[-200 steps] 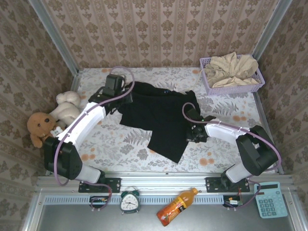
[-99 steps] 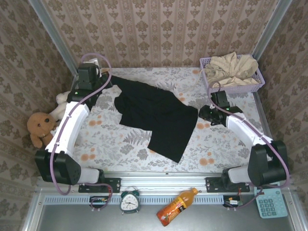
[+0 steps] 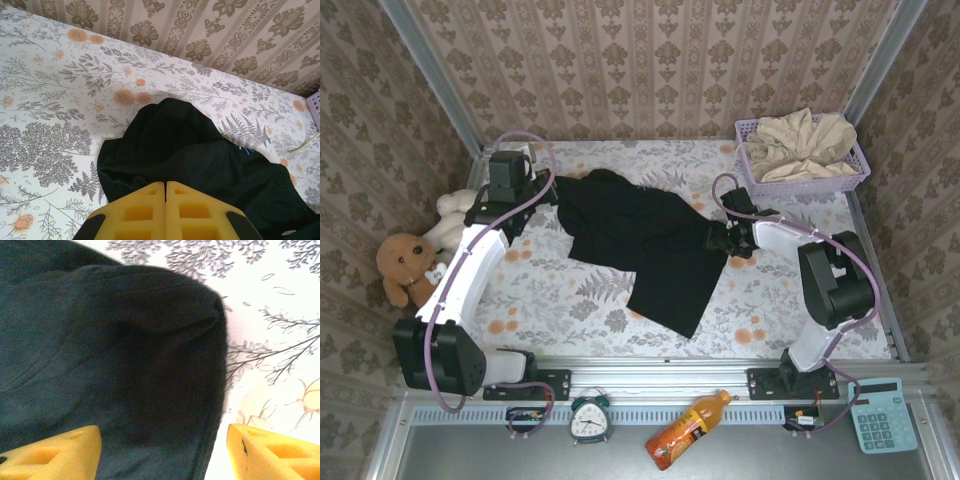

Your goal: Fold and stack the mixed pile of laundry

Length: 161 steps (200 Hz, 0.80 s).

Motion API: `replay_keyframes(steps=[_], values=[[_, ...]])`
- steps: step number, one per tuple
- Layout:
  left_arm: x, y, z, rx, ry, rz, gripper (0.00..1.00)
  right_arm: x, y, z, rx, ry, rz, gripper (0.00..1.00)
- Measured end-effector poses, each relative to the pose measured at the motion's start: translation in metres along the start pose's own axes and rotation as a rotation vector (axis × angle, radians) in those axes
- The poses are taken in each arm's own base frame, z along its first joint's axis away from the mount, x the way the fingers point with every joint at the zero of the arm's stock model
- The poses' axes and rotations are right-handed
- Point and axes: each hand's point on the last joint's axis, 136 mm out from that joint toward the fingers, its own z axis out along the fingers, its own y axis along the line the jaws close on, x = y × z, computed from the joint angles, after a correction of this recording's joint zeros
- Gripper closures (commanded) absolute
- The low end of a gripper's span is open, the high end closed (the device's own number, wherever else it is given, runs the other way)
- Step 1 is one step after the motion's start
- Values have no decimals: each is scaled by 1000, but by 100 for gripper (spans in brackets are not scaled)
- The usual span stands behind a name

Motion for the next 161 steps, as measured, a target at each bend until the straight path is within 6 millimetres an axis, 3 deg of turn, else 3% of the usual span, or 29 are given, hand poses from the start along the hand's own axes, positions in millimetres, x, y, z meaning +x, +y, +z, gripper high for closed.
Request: replay_keyframes(steps=[11, 49, 60, 82, 135, 154, 161], values=[[1, 0, 0, 3, 1, -2, 100, -7, 0, 3, 16, -10, -2, 33], [0, -1, -3, 8, -3, -3, 100, -56, 12, 14, 56, -88, -42, 36], [0, -1, -3, 9, -5, -3, 100, -62, 14, 17, 65, -95, -58, 51], [-3, 2, -4, 2, -12, -8, 100, -73, 18, 22, 71, -101, -95, 100], [-21, 12, -3, -13, -42, -28, 100, -100, 34, 6, 51, -145, -156, 100], [-49, 11, -4, -11, -87, -35, 100, -129, 50, -19, 19, -195, -176, 100], [-61, 11, -6, -12, -108, -38, 100, -149, 62, -37, -8, -237, -184, 100]])
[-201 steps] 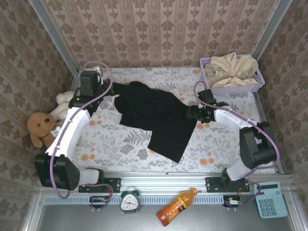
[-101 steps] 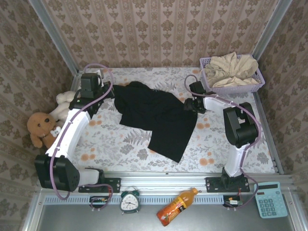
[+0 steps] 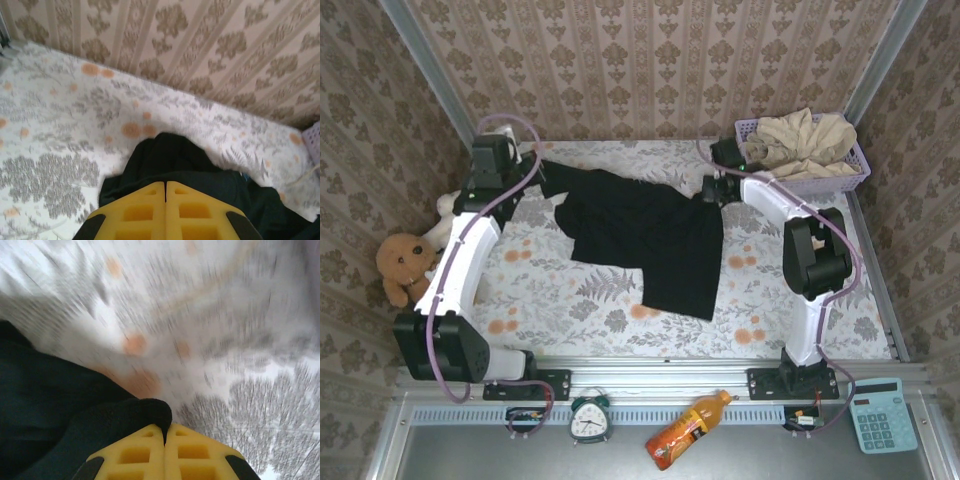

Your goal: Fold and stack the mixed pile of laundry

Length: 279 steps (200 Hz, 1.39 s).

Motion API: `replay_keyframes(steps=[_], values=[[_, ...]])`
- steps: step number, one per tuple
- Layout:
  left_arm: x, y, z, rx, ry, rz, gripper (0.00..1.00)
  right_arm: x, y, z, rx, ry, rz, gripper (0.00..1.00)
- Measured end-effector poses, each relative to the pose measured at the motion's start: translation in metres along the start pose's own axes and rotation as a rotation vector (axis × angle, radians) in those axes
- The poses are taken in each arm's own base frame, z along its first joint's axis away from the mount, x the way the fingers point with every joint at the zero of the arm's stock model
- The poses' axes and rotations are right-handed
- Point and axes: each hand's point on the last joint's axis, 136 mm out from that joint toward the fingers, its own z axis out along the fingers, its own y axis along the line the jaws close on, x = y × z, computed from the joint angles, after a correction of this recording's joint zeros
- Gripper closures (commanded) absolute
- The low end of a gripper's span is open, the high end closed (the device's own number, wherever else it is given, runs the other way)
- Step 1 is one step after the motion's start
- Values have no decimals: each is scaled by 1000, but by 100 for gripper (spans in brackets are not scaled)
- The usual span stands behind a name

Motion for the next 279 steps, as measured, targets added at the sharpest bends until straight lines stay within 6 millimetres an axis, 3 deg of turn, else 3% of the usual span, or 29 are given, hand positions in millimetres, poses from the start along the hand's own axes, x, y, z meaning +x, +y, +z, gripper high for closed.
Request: replay_keyframes(steps=[32, 34, 44, 49, 55, 79, 100, 114, 122, 132, 147, 168, 181, 199, 211, 227, 252, 272, 279], values=[[-74, -4, -25, 5, -156, -9, 100, -122, 33, -79, -138, -267, -4, 100], [-80, -4, -28, 5, -171, -9, 100, -136, 37, -90, -156, -307, -4, 100], [-106, -6, -45, 6, -242, -9, 100, -166, 44, -126, -204, -400, -6, 100], [-117, -7, -54, 6, -276, -8, 100, -173, 46, -136, -218, -424, -8, 100], [-131, -8, -69, 8, -328, -7, 100, -188, 50, -161, -242, -485, -13, 100], [-148, -17, -117, 37, -450, -5, 100, -194, 48, -198, -269, -544, -24, 100], [-137, -30, -150, 132, -492, -27, 100, -171, 35, -187, -253, -488, -17, 100], [-117, -40, -156, 216, -476, -51, 100, -143, 17, -156, -218, -406, 1, 100], [-96, -45, -153, 267, -442, -66, 100, -121, 1, -131, -186, -349, 22, 100], [-61, -51, -144, 327, -378, -87, 100, -87, -23, -98, -140, -256, 60, 75], [-15, -59, -129, 392, -265, -112, 100, -42, -59, -60, -68, -130, 122, 50], [54, -89, -112, 506, -61, -119, 100, 7, -104, -36, 35, -6, 207, 39], [82, -110, -113, 566, 30, -95, 100, 21, -113, -35, 55, 15, 236, 37], [105, -132, -122, 639, 106, -63, 100, 42, -101, -46, 43, 29, 236, 28], [118, -141, -125, 670, 138, -51, 100, 57, -79, -60, 12, 28, 211, 25], [152, -149, -124, 696, 229, -46, 100, 82, -46, -75, -51, 37, 182, 25], [222, -144, -119, 651, 426, -13, 100, 136, -1, -79, -135, 120, 151, 26], [244, -131, -118, 585, 476, 7, 100, 171, 15, -69, -145, 203, 153, 30], [245, -126, -118, 566, 466, 8, 83, 178, 21, -64, -146, 224, 160, 33]])
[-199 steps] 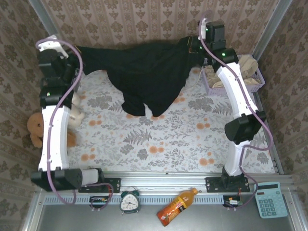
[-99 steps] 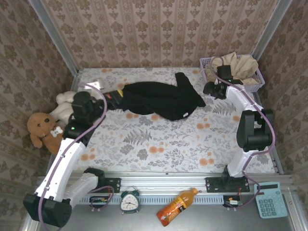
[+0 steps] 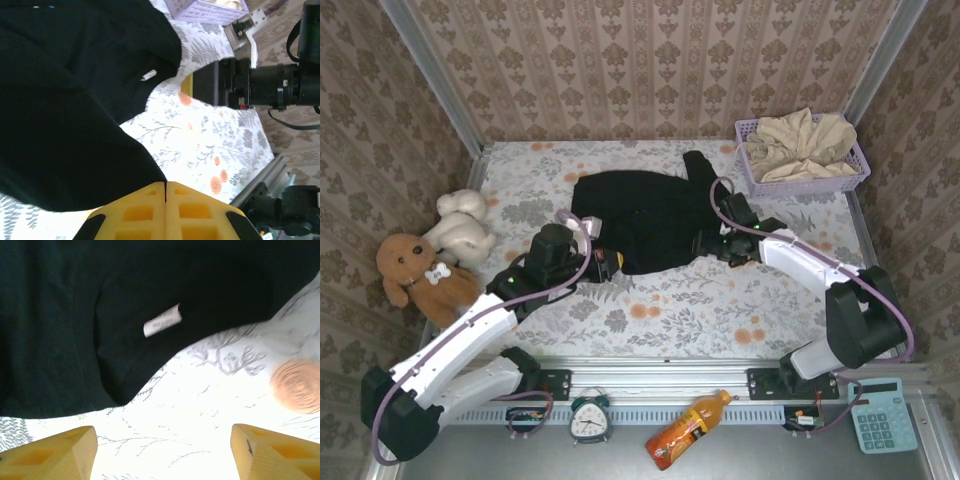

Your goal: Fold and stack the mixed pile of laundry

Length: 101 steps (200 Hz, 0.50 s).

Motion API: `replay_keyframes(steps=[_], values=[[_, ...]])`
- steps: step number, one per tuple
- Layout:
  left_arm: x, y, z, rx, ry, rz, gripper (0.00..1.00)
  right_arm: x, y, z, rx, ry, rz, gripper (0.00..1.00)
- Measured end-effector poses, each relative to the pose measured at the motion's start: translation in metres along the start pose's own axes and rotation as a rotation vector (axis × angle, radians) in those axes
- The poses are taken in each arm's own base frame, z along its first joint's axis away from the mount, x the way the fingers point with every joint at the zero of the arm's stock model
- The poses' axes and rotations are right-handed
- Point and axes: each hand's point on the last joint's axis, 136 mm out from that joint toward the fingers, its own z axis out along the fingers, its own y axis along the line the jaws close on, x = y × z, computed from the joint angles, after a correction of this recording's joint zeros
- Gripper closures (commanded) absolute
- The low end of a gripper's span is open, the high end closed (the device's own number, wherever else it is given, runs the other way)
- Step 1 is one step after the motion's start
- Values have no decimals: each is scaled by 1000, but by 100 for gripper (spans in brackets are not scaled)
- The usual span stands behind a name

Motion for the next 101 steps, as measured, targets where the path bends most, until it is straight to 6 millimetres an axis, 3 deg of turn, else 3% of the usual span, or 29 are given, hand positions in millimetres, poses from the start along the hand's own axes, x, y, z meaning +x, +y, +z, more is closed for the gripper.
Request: replay_keyframes(steps=[9, 13, 30, 39, 74, 101], values=[[0, 5, -4, -27, -19, -3, 45, 5, 7, 10, -2, 17, -1, 37], [0, 8, -6, -39, -29, -2, 36, 8, 10, 16, 1, 30, -1, 41], [-4, 22, -17, -125, -77, -9, 15, 15, 25, 33, 14, 63, -35, 60], [-5, 34, -23, -192, -98, -18, 5, 13, 37, 40, 20, 61, -59, 63], [-16, 89, -51, -467, -196, -73, 2, -8, 85, 55, 2, 7, -147, 69], [-44, 112, -59, -530, -305, -123, 2, -15, 92, 73, 24, 9, -163, 69]])
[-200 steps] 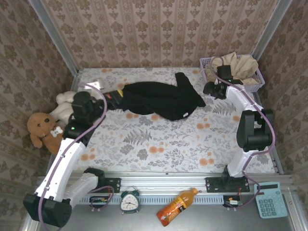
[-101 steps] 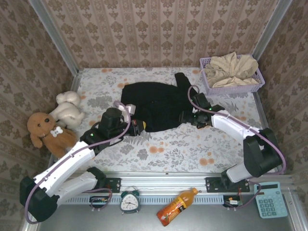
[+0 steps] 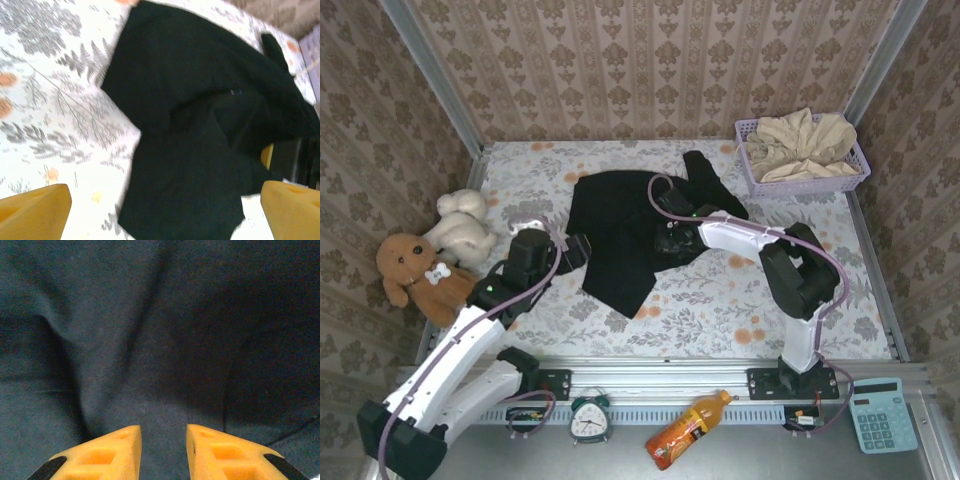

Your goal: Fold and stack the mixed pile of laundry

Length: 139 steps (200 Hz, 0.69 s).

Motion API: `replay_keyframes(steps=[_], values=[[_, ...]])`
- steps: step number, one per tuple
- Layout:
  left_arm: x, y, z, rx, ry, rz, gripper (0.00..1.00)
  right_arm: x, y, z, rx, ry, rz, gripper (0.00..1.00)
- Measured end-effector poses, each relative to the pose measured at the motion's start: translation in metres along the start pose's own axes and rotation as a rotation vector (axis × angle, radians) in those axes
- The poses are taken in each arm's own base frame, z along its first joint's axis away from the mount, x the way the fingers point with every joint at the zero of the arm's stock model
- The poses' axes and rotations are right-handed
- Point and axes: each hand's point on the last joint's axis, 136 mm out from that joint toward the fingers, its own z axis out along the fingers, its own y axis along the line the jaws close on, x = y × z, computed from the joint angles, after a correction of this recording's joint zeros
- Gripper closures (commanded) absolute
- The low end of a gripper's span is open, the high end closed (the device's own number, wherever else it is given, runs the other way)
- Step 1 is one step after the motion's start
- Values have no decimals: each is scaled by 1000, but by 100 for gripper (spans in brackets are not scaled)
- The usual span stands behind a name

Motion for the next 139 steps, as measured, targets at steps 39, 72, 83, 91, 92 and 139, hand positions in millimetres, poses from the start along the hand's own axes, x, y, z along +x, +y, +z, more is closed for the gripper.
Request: replay_keyframes(steps=[39, 72, 83, 91, 92, 139], values=[[-33, 20, 34, -64, -76, -60, 2, 32, -40, 13, 97, 115, 27, 70], [-43, 34, 56, -94, -79, -68, 2, 47, -103, -14, 142, 152, 150, 71], [-46, 37, 62, -95, -77, -70, 2, 55, -130, -25, 167, 170, 200, 71], [-48, 38, 66, -95, -76, -71, 2, 60, -146, -33, 185, 180, 233, 71], [-48, 38, 66, -95, -76, -71, 2, 60, -148, -34, 187, 182, 238, 71], [-38, 48, 97, -87, 2, -85, 11, 51, -210, -71, 237, 145, 373, 71]])
